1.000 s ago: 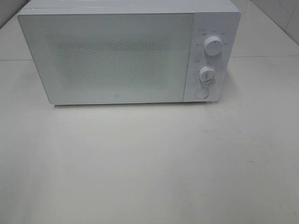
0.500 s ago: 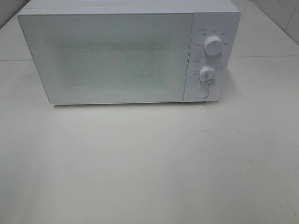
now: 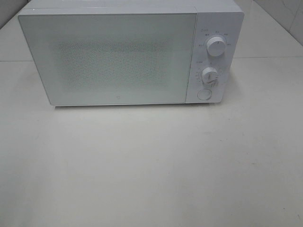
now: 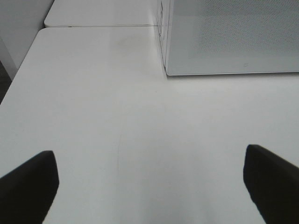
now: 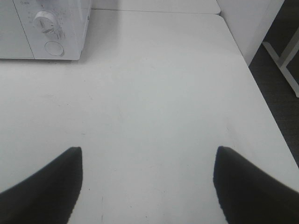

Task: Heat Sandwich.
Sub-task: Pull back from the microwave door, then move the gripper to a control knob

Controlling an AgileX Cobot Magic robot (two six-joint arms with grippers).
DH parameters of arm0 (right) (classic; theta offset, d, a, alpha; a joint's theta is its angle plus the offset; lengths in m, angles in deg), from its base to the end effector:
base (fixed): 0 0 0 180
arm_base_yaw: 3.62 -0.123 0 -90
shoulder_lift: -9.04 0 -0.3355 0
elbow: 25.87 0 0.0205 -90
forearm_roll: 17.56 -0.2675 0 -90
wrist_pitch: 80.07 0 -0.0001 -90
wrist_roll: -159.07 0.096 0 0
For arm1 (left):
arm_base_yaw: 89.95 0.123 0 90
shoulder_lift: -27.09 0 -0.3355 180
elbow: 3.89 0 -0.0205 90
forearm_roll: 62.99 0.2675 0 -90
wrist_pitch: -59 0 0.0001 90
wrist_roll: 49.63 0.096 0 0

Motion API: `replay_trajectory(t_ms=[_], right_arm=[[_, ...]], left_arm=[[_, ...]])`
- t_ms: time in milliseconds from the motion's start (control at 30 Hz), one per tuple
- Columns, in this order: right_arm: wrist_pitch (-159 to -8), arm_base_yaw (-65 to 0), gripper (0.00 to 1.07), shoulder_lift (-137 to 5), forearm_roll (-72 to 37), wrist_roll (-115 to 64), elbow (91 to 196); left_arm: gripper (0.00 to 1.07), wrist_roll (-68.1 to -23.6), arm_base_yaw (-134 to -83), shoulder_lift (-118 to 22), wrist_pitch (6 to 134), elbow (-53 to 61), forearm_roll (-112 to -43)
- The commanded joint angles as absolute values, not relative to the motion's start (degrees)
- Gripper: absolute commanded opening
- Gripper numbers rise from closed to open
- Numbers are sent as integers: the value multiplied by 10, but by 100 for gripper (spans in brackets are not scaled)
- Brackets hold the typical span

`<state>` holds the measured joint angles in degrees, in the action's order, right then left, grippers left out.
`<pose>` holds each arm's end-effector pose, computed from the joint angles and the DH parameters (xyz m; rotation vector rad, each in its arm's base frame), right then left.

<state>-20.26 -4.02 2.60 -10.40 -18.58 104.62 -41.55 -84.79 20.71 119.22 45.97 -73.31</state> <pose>-0.0371 -0.0106 0.2861 0.0393 2.0158 -0.1184 -0.0358 -0.0182 0.2842 0.0589 2.0194 -0.0688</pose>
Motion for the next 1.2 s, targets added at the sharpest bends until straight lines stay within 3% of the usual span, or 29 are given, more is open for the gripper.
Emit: replay_trajectory(t_ms=[33, 367, 1200], right_arm=[[-207, -37, 75, 40, -105, -190, 1045], [-231, -37, 75, -10, -106, -190, 1078], [-510, -37, 75, -281, -123, -188, 1078]], left_arm=[[101, -416, -851, 224, 1185, 461, -737], [101, -416, -851, 224, 1185, 461, -737], [101, -416, -851, 224, 1185, 461, -737]])
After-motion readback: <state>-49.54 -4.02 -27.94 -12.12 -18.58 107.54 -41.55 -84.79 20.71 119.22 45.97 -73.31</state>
